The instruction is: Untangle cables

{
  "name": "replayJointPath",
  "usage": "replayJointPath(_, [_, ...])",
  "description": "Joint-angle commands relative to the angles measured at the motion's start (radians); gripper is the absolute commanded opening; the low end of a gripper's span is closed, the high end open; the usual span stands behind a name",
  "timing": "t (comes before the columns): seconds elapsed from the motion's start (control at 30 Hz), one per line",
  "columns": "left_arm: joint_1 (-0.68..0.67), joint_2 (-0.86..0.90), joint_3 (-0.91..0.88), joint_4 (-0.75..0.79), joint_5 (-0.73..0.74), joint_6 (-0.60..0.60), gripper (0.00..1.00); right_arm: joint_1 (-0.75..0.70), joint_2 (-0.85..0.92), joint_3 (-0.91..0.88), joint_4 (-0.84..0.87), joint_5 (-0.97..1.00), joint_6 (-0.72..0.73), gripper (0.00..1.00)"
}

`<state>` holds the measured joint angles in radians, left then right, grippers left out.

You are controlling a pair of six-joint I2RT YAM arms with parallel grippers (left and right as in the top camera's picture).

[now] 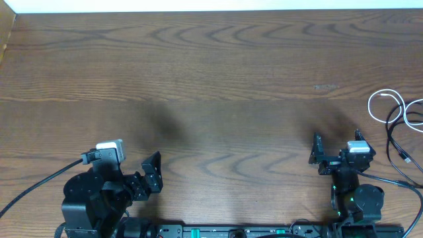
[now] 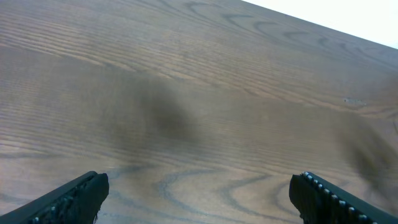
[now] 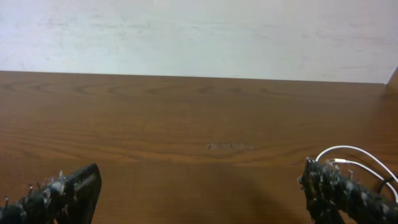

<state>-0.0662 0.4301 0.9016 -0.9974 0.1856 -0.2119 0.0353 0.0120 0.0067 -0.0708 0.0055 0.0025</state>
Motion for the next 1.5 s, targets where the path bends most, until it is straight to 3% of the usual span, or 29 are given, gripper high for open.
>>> replayJointPath(0.0, [0.002,-0.008,-0.007,0.000,0.006,0.009,0.98,0.005,-0.005,-0.001,-0.005,0.003,-0.015,0.99])
replayJointPath(0.27, [0.032,-0.136,-0.127,0.006,-0.006,0.013,0.98,0.005,-0.005,-0.001,-0.005,0.003,-0.015,0.99])
replayJointPath(0.63, [0.032,-0.412,-0.474,0.283,0.016,0.009,0.98,0.005,-0.005,-0.001,-0.005,0.003,-0.015,0.99])
replayJointPath(0.8, [0.032,-0.428,-0.556,0.383,0.012,0.010,0.98,0.005,-0.005,-0.001,-0.005,0.003,-0.015,0.99])
replayJointPath(1.23, [0.032,-0.429,-0.834,0.889,0.005,0.018,0.98,0.005,-0.005,-0.001,-0.005,0.003,-0.015,0.99])
replayJointPath(1.37, [0.032,-0.429,-0.898,1.011,0.000,0.112,0.98,0.005,-0.005,-0.001,-0.005,0.003,-0.015,0.99])
replayJointPath(1.47, [0.032,-0.429,-0.898,1.012,-0.003,0.282,0.98,0.005,-0.005,-0.001,-0.005,0.003,-0.015,0.99])
